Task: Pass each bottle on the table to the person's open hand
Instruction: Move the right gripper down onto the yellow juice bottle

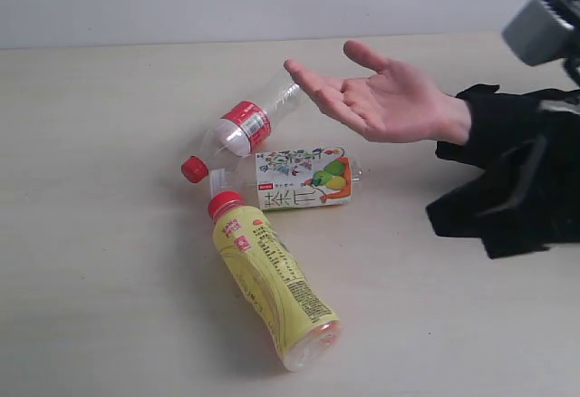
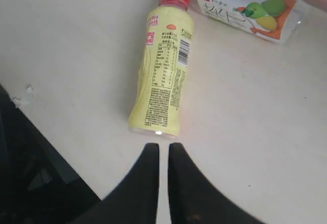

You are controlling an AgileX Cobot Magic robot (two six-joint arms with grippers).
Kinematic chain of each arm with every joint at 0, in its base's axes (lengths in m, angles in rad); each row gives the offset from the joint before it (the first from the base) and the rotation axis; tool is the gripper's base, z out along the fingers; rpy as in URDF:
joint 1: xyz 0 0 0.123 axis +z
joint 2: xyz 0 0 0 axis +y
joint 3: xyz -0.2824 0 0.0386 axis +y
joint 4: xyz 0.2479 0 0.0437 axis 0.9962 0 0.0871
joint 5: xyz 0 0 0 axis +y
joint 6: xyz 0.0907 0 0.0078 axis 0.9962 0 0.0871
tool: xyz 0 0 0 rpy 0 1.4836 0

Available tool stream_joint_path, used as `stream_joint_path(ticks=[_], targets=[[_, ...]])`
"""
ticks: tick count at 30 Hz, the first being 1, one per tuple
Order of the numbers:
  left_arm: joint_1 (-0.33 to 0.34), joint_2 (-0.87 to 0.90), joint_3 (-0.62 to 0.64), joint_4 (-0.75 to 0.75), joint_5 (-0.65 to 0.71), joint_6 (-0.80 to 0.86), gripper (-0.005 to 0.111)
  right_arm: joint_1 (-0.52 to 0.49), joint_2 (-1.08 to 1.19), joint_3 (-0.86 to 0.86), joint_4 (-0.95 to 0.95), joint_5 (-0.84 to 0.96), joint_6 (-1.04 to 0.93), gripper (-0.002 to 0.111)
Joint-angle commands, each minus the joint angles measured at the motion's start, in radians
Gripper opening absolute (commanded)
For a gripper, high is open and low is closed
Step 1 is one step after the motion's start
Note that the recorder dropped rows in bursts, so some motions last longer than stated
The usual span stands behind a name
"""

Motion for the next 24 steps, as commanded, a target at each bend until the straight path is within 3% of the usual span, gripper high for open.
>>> stream_joint_path(ticks=[1, 4, 14, 19, 24], targets=[[0.004, -0.007, 0.001, 0.002, 0.002, 0.004, 0.0, 0.075, 0.139, -0.069, 0.022, -0.012, -0.015, 0.013], [0.004, -0.007, 0.001, 0.002, 0.002, 0.004, 0.0, 0.152, 0.232, -0.11, 0.022, -0.06, -0.005, 0.023], [0.004, -0.007, 0.001, 0.002, 0.002, 0.004, 0.0, 0.314, 0.565, -0.287, -0.132, -0.135, 0.178, 0.078], [0.004, -0.007, 0.001, 0.002, 0.002, 0.004, 0.0, 0.352, 0.708, -0.384, -0.278, -0.135, 0.333, 0.083], [0.004, -0.007, 0.001, 0.002, 0.002, 0.004, 0.0, 0.385, 0.827, -0.454, -0.301, -0.118, 0.353, 0.083]])
